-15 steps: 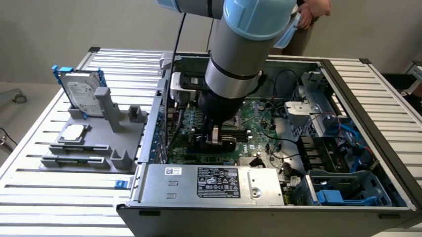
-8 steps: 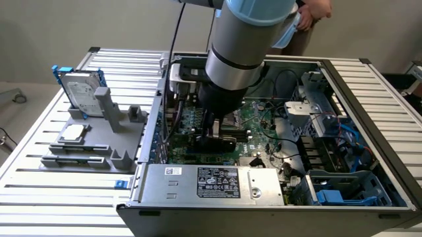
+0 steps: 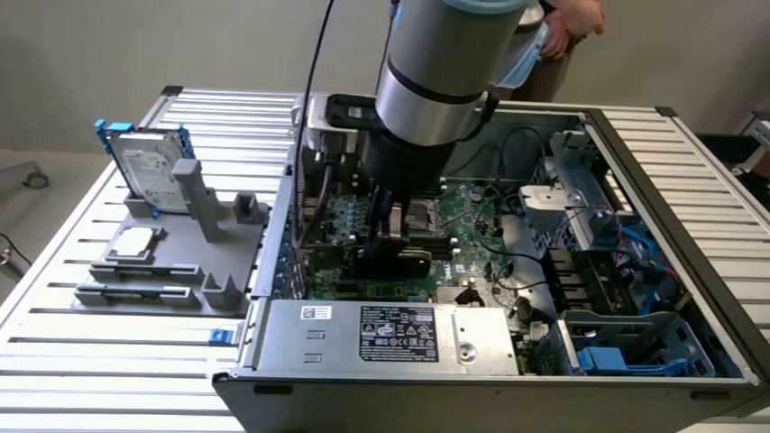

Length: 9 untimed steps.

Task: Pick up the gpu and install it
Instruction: 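Insert the gpu into the slot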

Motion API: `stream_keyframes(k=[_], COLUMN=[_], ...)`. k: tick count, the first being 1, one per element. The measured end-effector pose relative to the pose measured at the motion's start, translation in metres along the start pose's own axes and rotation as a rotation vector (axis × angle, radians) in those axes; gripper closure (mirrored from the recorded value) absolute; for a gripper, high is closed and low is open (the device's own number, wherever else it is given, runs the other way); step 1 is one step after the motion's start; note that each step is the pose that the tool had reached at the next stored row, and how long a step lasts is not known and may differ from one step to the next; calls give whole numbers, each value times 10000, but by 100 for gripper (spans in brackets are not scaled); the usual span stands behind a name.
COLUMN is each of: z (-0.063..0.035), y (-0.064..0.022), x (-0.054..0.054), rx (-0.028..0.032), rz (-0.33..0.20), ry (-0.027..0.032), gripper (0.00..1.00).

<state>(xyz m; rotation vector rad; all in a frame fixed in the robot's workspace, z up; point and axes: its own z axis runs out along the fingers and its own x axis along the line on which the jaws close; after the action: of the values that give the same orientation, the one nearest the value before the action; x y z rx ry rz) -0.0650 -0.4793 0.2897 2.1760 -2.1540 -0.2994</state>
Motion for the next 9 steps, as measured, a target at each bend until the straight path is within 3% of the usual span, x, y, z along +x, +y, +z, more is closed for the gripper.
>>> stream_keyframes(k=[2, 5, 9], z=[-41, -94, -102], y=[8, 18, 34], x=[-4, -9, -11], rx=[0, 0, 1], rz=[0, 1, 0], ry=[1, 1, -1], gripper=[49, 62, 74])
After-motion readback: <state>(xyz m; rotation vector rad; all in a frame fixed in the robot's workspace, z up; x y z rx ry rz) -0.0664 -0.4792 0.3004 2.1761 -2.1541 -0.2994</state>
